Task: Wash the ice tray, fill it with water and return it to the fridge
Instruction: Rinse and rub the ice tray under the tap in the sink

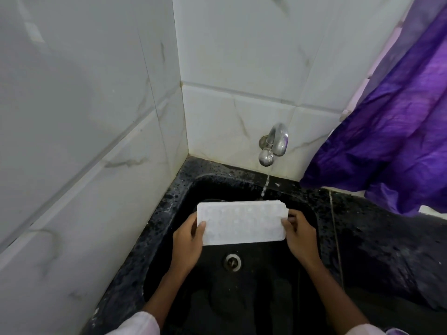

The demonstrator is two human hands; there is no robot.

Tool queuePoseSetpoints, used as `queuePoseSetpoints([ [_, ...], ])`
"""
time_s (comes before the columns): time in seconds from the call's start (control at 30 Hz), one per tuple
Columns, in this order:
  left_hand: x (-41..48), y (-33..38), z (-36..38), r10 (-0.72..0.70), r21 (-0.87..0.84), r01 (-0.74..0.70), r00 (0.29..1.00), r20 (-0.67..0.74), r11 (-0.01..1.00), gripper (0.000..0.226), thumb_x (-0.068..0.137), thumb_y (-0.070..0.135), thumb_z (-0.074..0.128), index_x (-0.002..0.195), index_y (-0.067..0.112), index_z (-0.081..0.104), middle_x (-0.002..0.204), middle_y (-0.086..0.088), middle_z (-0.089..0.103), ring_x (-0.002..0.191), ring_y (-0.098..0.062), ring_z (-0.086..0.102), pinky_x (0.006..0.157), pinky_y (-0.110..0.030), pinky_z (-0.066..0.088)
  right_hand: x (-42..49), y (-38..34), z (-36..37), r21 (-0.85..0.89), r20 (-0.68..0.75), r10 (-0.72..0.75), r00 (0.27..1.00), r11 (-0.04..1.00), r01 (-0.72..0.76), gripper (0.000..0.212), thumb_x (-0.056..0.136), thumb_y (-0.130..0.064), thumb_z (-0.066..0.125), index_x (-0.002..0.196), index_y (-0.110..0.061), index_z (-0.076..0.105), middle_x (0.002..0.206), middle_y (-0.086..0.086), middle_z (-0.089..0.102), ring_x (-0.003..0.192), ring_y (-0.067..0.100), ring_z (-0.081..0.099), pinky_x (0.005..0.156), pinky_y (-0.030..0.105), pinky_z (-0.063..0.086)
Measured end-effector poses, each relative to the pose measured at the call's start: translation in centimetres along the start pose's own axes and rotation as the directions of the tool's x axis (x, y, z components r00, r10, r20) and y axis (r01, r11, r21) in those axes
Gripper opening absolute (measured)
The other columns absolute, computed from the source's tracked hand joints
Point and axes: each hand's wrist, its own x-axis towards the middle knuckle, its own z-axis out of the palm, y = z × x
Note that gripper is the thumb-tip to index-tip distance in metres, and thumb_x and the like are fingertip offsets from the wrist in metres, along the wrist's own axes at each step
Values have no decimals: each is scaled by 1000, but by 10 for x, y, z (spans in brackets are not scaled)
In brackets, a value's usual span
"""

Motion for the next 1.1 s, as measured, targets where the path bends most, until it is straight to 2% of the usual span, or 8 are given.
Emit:
queuePoseSetpoints([
  [0.1,13,9,7,-128,-60,131,991,48,990,34,102,23,52,135,21,61,121,4,69,108,-14,66,93,-39,55,14,-5,0,-9,27,79,997,997,-79,34,97,-19,57,131,-18,51,93,-4,64,86,8,61,70,19,45],
  [0.2,25,18,12,-272,-152,285,957,99,946,28,103,24,50,128,24,64,114,3,71,104,-17,68,92,-46,57,27,-10,1,-49,19,74,997,996,-73,39,98,-17,54,135,-21,46,107,2,65,97,19,63,84,33,50],
  [0.33,36,27,16,-355,-296,387,921,159,873,21,104,32,49,109,30,69,105,2,74,98,-19,72,90,-50,58,41,-18,1,-84,37,1,999,996,2,39,97,-14,52,133,-26,44,109,3,66,99,22,63,85,33,47],
  [0.43,41,32,18,-372,-353,408,913,166,842,21,105,31,49,104,30,70,105,1,76,96,-20,73,88,-52,59,48,-23,4,-99,84,-65,994,992,73,32,97,-21,51,126,-32,44,120,3,59,109,22,57,90,35,44],
  [0.57,44,32,18,-379,-345,406,914,147,846,23,104,31,50,97,32,72,99,0,77,94,-24,74,86,-56,59,52,-30,9,-217,151,-184,971,952,215,21,99,-26,48,116,-39,52,135,-1,44,126,16,42,98,25,31],
  [0.7,43,34,17,-366,-333,396,918,154,855,23,104,30,49,99,33,71,101,2,76,95,-22,73,87,-56,58,54,-41,10,-356,236,-116,965,914,197,26,100,-37,42,121,-40,56,154,0,22,136,22,30,98,37,36],
  [0.83,41,37,19,-354,-348,379,925,137,857,24,104,29,49,98,36,71,103,5,76,96,-18,73,91,-53,57,56,-49,10,-437,305,-93,948,871,226,32,101,-37,39,129,-42,52,157,3,12,137,27,27,97,45,41],
  [1.1,37,41,18,-349,-376,361,931,101,853,24,105,26,49,97,36,70,103,5,76,95,-16,73,90,-50,58,57,-56,6,-523,339,-113,934,802,287,36,101,-38,36,137,-42,44,155,3,14,128,28,34,92,43,44],
])
